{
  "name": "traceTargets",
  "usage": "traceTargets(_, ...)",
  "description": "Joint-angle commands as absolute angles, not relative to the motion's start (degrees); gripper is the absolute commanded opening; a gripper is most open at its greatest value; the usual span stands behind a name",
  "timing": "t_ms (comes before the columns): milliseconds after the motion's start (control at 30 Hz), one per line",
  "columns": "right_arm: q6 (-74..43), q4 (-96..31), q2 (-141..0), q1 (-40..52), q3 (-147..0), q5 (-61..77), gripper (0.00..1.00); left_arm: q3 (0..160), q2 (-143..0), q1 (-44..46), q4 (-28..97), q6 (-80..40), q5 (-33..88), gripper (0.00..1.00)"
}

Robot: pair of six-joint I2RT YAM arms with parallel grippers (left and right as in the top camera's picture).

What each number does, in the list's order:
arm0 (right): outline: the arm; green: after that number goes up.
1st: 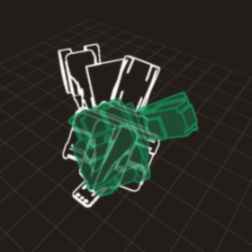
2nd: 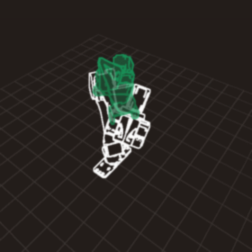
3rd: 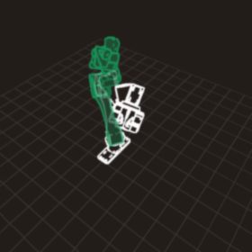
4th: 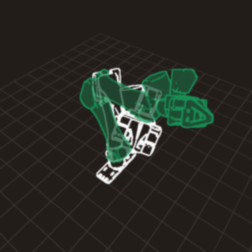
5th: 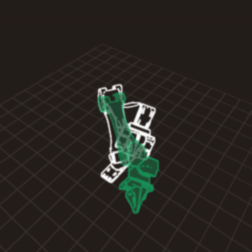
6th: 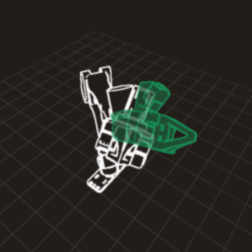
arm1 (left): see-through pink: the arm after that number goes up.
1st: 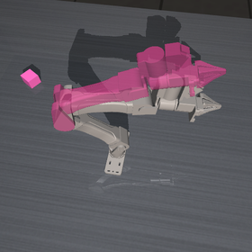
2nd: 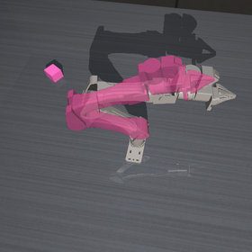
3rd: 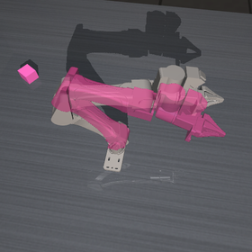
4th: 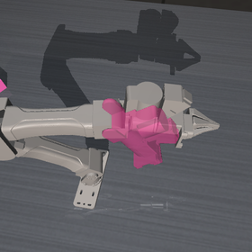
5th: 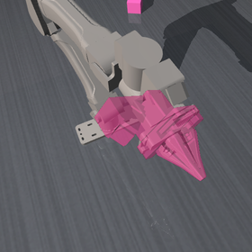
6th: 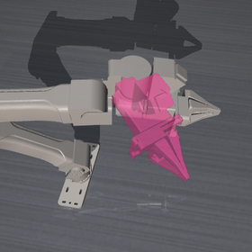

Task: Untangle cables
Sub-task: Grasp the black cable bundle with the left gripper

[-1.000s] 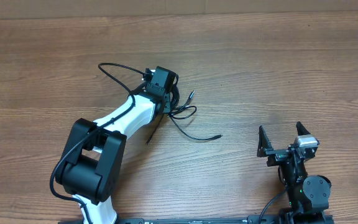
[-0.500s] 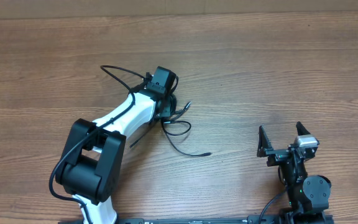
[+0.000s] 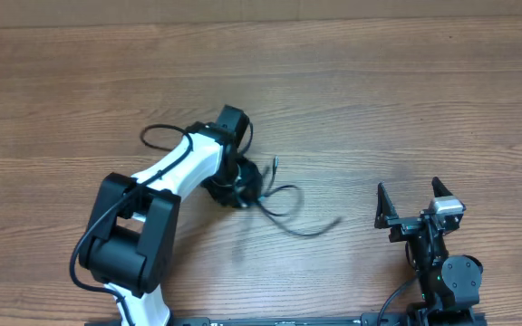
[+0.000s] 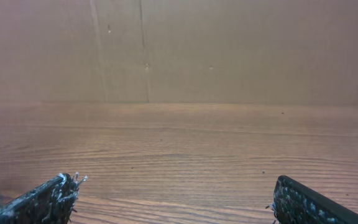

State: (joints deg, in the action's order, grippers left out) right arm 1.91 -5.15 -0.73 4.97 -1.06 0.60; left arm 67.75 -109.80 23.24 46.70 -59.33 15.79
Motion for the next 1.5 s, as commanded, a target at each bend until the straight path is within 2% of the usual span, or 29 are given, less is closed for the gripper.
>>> traceTargets(0,1.8,-4.7,-0.2,5.0,-0.4,0.1,1.00,66.5,-111.2,24.6,47.9,-64.8,33.5,1.00)
traceTargets(100,1.8,-4.7,-0.2,5.0,-0.4,0.1,1.00,66.6,-111.2,24.3,48.2,-52.0,37.3,1.00)
traceTargets(367,1.8,-4.7,-0.2,5.0,-0.4,0.1,1.00,72.9,-109.4,23.5,49.8,-31.7,34.9,1.00)
traceTargets(500,1.8,-4.7,-0.2,5.0,-0.4,0.1,1.00,80.2,-107.2,23.5,54.3,-25.1,26.7,1.00)
traceTargets(633,1.8,-4.7,-0.2,5.0,-0.4,0.1,1.00,87.7,-104.7,24.1,61.7,-23.6,5.3,1.00)
traceTargets(800,1.8,-4.7,-0.2,5.0,-0.4,0.1,1.00,86.8,-104.9,24.2,61.8,-11.5,1.5,0.98)
traceTargets(1067,1.8,-4.7,-0.2,5.0,-0.4,0.1,1.00,77.5,-105.6,24.2,55.0,-9.2,2.6,0.86)
traceTargets(1233,1.8,-4.7,-0.2,5.0,-0.4,0.1,1.00,72.9,-105.6,24.4,49.8,-9.2,7.6,0.84)
traceTargets(1467,1.8,-4.7,-0.2,5.0,-0.4,0.1,1.00,66.7,-105.6,25.1,43.0,-16.0,7.5,0.62)
